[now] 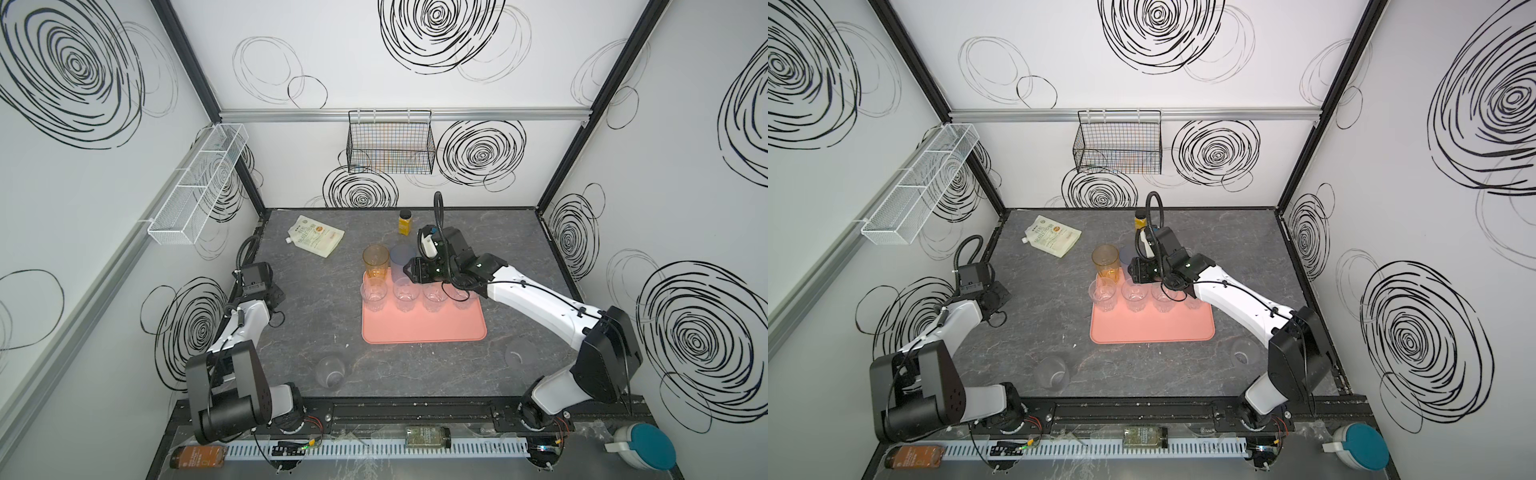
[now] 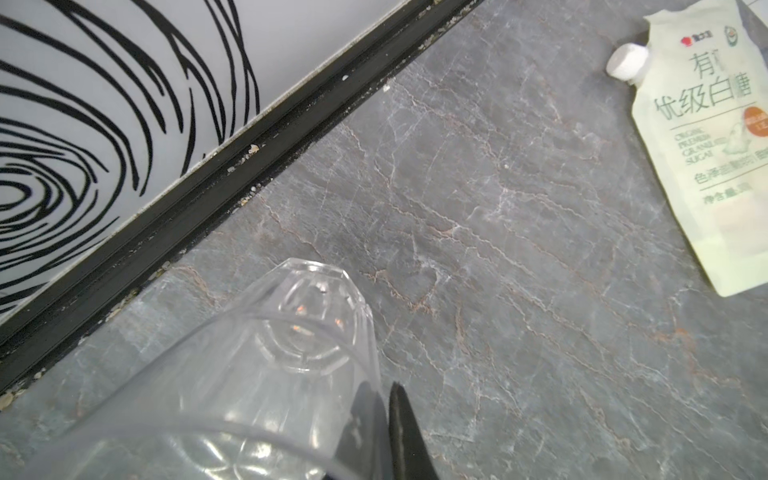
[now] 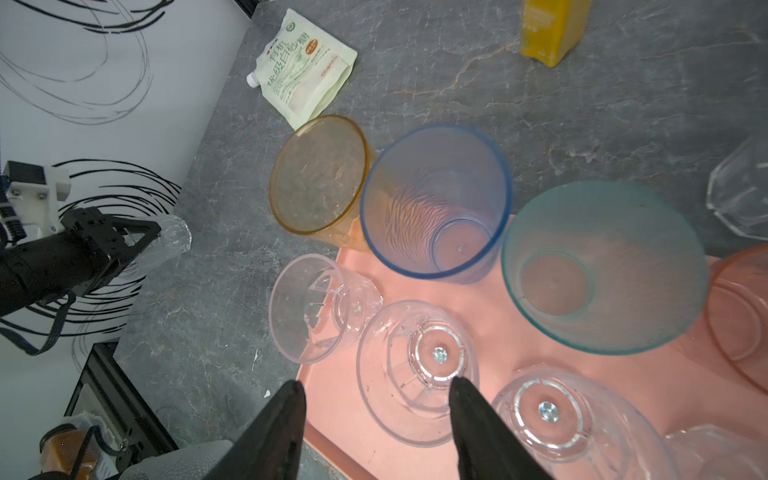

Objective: Place the glasses into the tray

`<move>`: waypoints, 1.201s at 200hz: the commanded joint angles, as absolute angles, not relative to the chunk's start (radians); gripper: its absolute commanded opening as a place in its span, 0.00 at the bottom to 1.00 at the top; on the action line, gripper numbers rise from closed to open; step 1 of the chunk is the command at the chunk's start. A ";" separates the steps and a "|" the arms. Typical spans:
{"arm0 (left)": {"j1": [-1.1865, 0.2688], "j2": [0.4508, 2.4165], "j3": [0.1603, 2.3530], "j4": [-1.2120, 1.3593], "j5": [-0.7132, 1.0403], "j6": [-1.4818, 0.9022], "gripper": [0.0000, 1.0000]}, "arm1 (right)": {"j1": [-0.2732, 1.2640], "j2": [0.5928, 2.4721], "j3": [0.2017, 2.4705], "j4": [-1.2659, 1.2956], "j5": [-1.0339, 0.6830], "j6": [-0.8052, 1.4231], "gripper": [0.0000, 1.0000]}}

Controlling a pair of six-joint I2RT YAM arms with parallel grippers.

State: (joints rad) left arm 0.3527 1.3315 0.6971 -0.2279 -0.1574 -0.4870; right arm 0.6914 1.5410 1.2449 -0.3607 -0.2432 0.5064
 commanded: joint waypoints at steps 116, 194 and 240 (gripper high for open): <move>-0.008 1.122 0.778 -0.430 -0.120 -0.433 0.00 | 0.805 1.544 1.254 -0.396 -0.113 0.580 0.61; -0.454 0.940 0.759 -0.668 -0.173 -0.604 0.00 | 0.807 1.601 1.296 -0.397 -0.124 0.583 0.61; -0.665 0.955 0.765 -0.672 -0.145 -0.792 0.00 | 0.804 1.601 1.275 -0.381 -0.122 0.586 0.62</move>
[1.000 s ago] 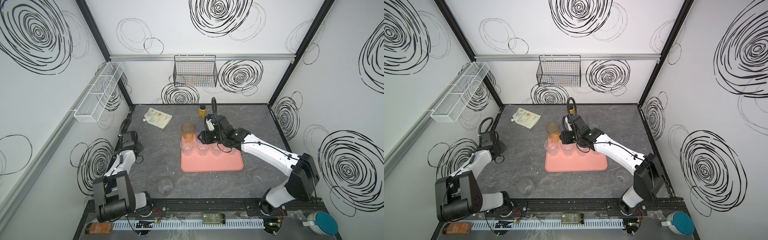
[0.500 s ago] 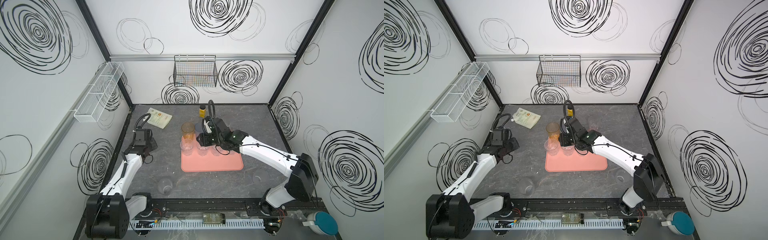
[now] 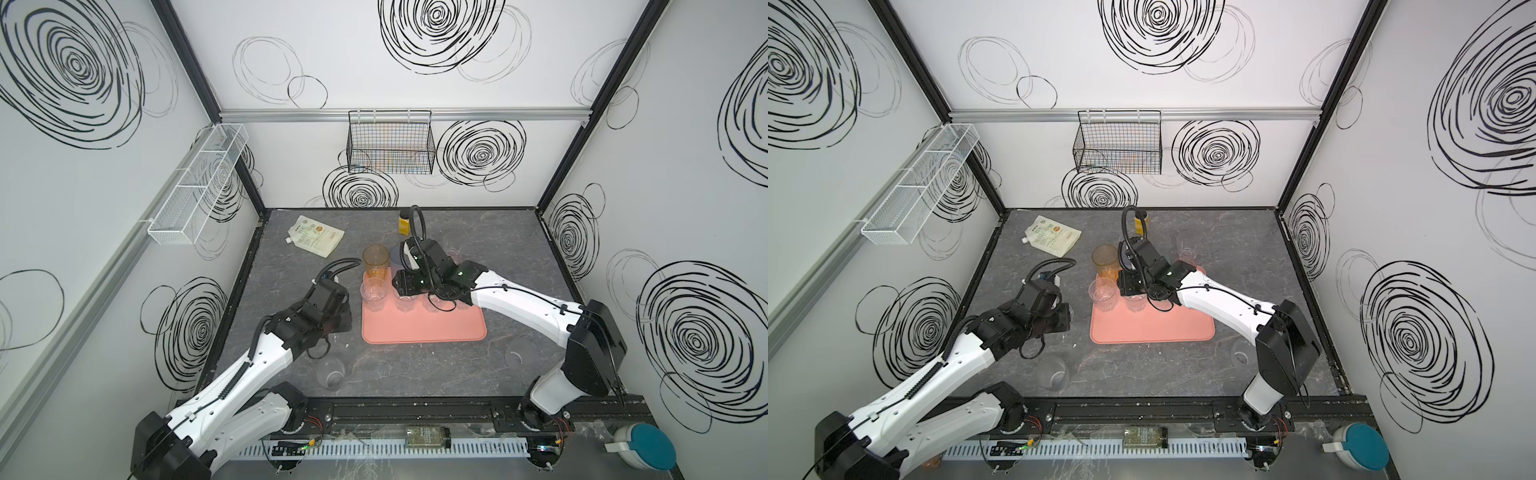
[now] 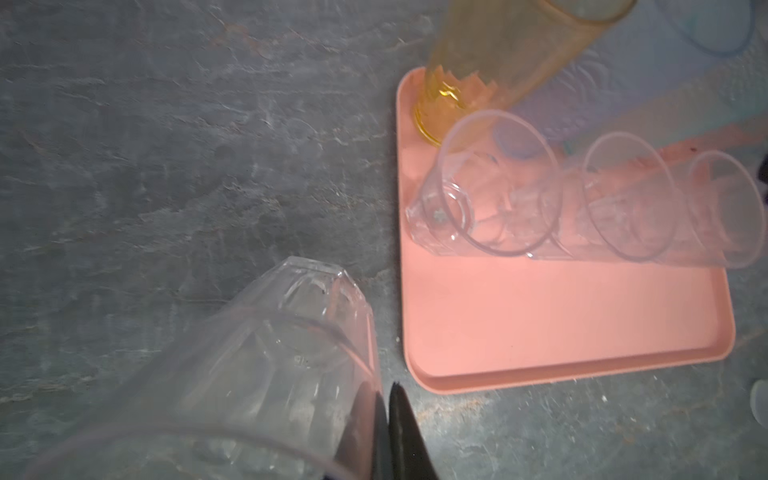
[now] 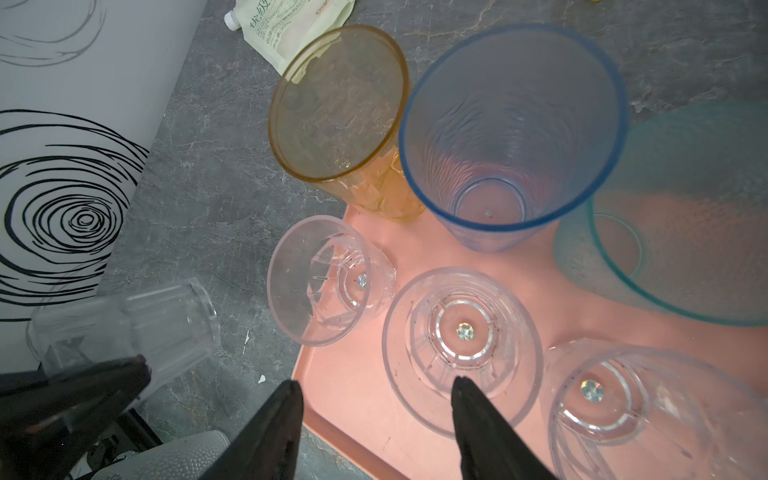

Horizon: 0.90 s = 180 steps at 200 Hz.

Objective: Place the glasses into the tray

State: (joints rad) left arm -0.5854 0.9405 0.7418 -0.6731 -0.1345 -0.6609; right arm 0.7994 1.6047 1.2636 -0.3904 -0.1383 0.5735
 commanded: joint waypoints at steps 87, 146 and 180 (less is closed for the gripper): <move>-0.941 1.142 0.831 -0.587 -0.170 -0.922 0.00 | 0.755 1.546 1.212 -0.388 -0.115 0.598 0.62; -0.927 1.303 0.901 -0.538 -0.172 -0.823 0.00 | 0.715 1.517 1.168 -0.390 -0.124 0.592 0.62; -0.902 1.358 0.900 -0.517 -0.151 -0.778 0.00 | 0.682 1.479 1.110 -0.374 -0.139 0.592 0.62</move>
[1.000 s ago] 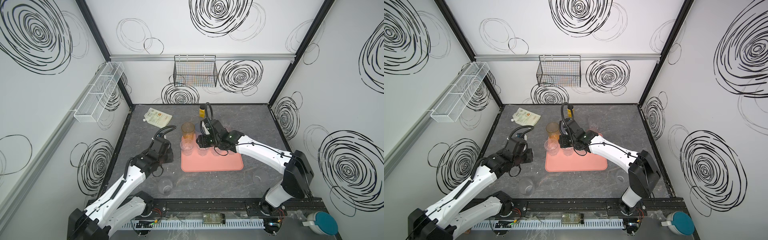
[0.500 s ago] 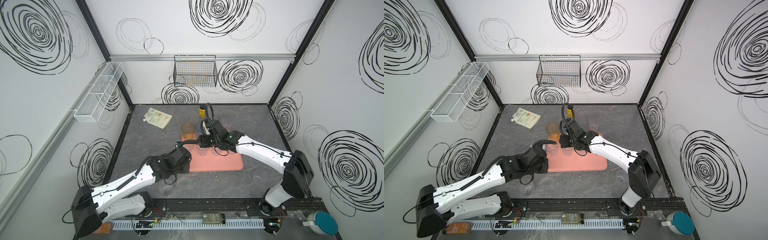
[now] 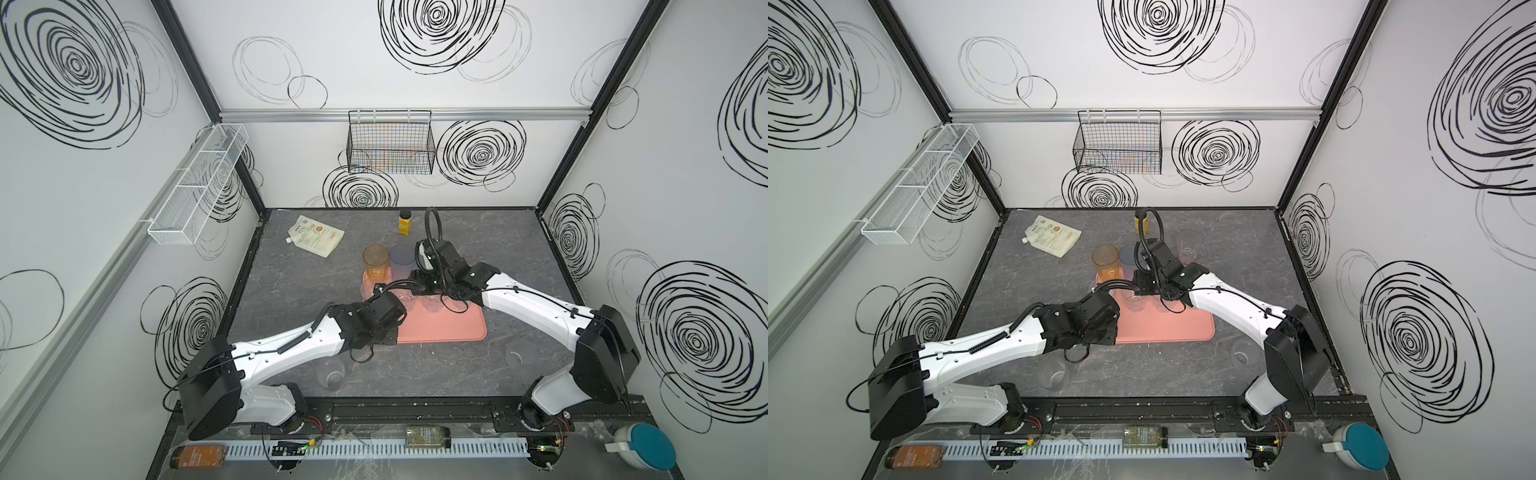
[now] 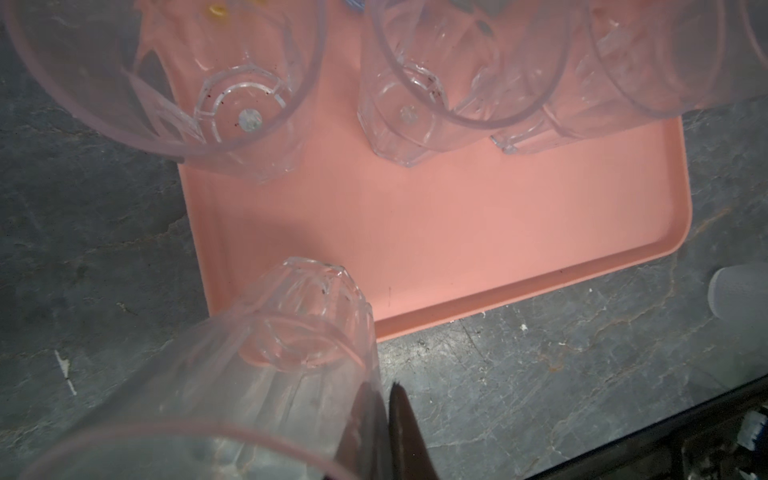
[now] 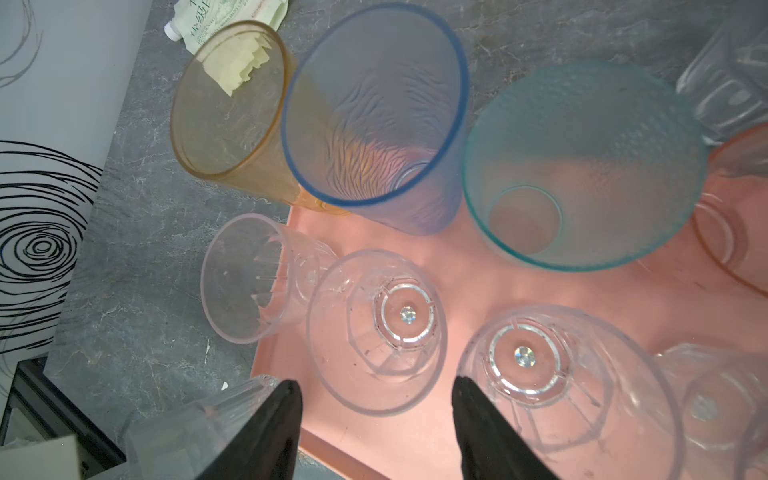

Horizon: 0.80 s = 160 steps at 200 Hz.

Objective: Place the glasses into the tray

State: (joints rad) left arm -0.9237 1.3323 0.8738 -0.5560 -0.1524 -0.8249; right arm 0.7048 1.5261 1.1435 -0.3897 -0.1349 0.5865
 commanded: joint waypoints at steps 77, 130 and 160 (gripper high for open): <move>-0.884 1.380 0.900 -0.530 -0.137 -0.753 0.32 | 0.644 1.464 1.086 -0.367 -0.156 0.581 0.62; -0.876 1.358 0.977 -0.573 -0.166 -0.719 0.37 | 0.635 1.459 1.088 -0.405 -0.136 0.563 0.62; -0.880 1.306 1.049 -0.598 -0.168 -0.689 0.39 | 0.620 1.431 1.099 -0.460 -0.110 0.544 0.63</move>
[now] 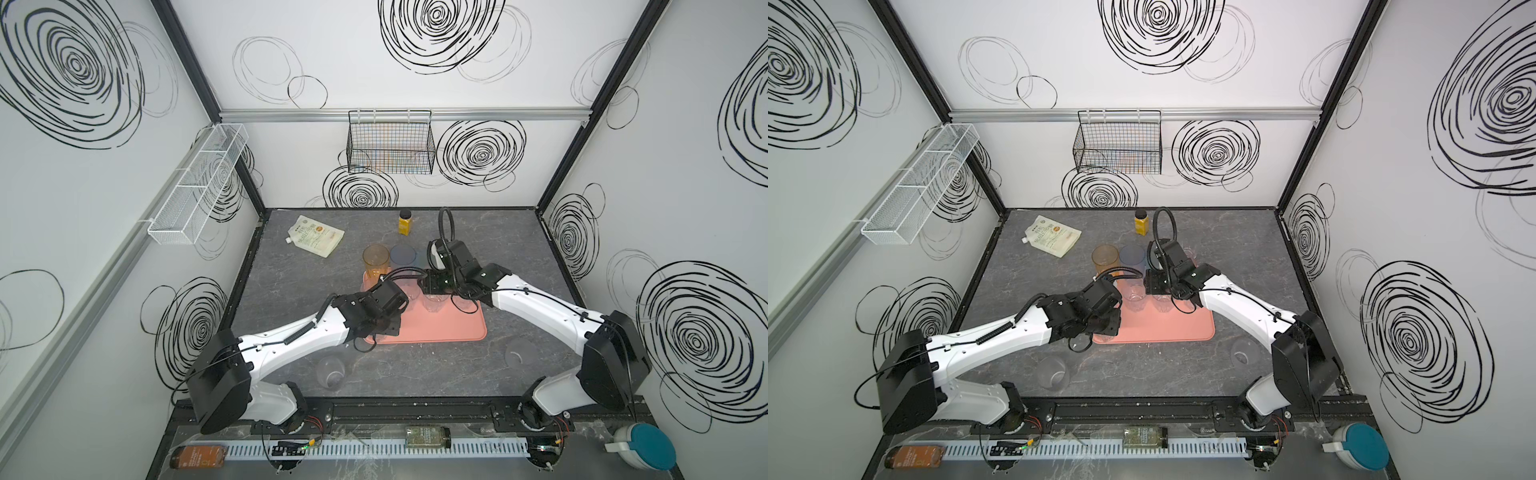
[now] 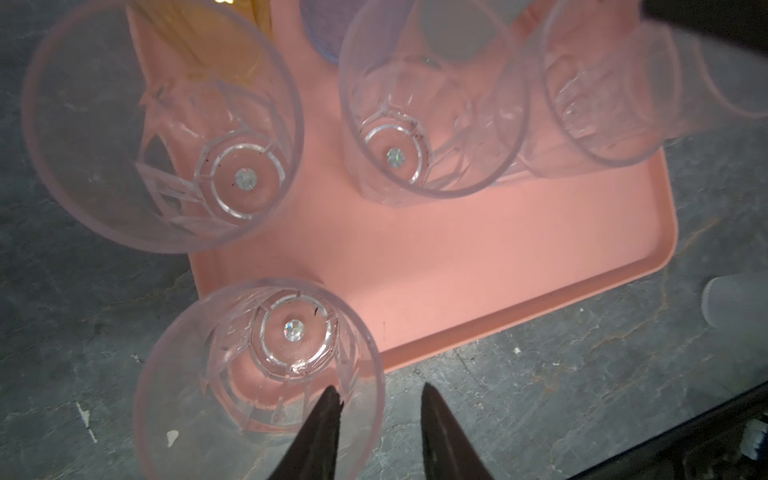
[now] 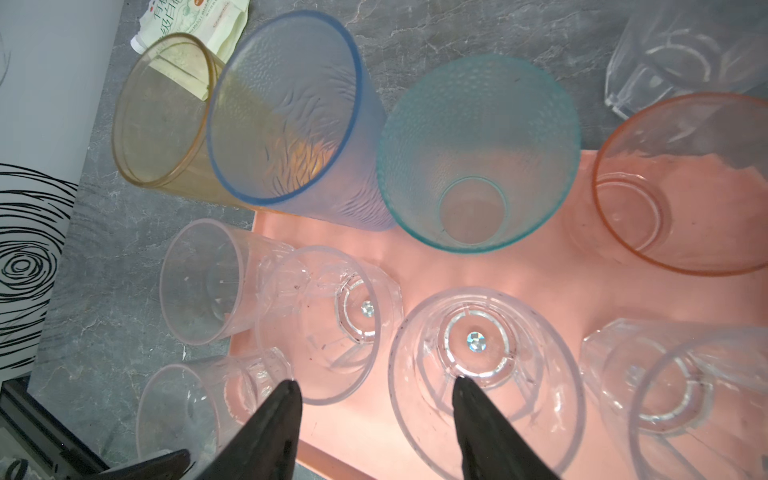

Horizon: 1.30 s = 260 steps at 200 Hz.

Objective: Place the glasses into the tray

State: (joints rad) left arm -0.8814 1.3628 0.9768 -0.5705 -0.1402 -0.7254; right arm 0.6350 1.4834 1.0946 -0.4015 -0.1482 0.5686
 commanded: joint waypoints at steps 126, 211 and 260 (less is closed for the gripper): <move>-0.497 1.001 0.871 -0.401 -0.216 -0.465 0.74 | 0.492 1.148 1.003 -0.780 -0.046 0.535 0.63; -0.459 0.991 0.765 -0.350 -0.160 -0.468 0.76 | 0.887 1.402 1.053 -0.627 -0.016 0.783 0.63; -0.387 1.007 0.721 -0.305 -0.115 -0.459 0.77 | 1.016 1.609 1.151 -0.567 0.013 0.793 0.62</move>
State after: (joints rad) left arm -0.4236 1.0061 0.7414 -0.3752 -0.1501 -0.4744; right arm 0.9825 1.5505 1.0962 -0.6094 -0.0238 0.7593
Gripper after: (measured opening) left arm 0.768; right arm 0.620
